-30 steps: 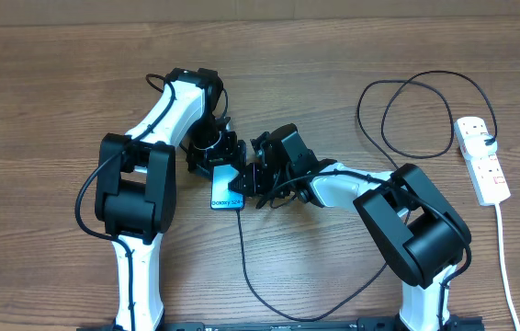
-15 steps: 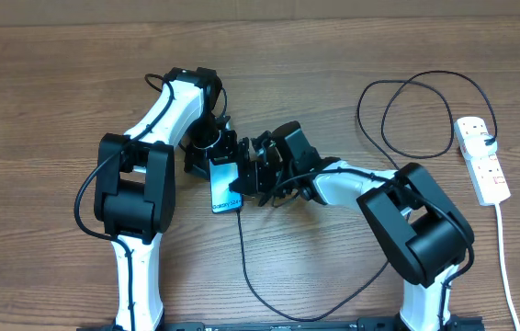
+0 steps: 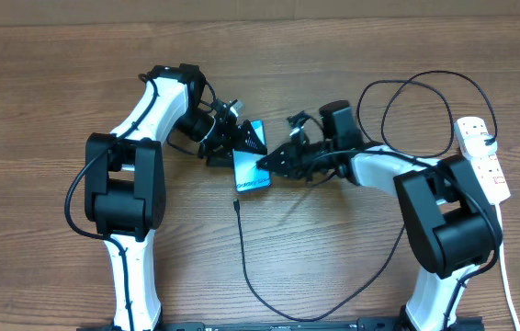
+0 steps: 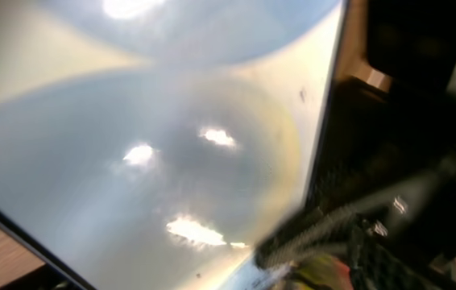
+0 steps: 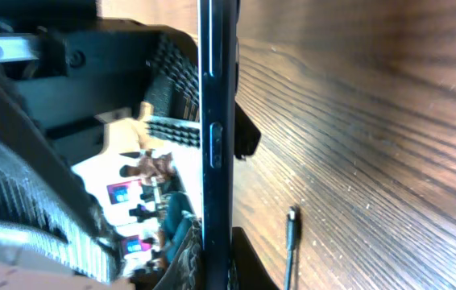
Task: Plug charger to phone and switch on socket
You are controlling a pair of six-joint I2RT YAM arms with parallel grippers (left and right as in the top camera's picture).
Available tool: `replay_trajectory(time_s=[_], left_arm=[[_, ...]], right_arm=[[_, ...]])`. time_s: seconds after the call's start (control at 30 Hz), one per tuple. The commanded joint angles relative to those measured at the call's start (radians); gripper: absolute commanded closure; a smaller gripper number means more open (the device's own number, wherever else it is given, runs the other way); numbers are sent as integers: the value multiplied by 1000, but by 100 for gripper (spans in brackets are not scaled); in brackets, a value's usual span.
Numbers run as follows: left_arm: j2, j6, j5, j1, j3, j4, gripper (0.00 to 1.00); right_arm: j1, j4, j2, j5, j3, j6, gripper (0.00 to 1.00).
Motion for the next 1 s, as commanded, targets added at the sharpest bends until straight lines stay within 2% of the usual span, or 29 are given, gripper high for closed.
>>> replay_trajectory(time_s=[0.0,0.1,0.27,0.33,0.47,0.63,0.97], left_arm=[[14,71,260,8,2,8,23],[14,70,352,10,2,49,24],[14,63,531,10,2,144,38],[14,41,558,10,2,173,44],[14,27,557,8,2,192,46],[14,28,557,7,1,172,61],[14,108,508,6,1,28,68]], right_arm=[[-11,25,-42,-122,21,0,96],[-11,37,-42,-141,21,18,96],[2,37,-42,-159,21,47,96],[8,40,-42,-169,21,55,96],[17,97,-42,-233,21,55,96],[15,156,-42,-263,21,78,96],[8,164,-42,-262,21,74,96]])
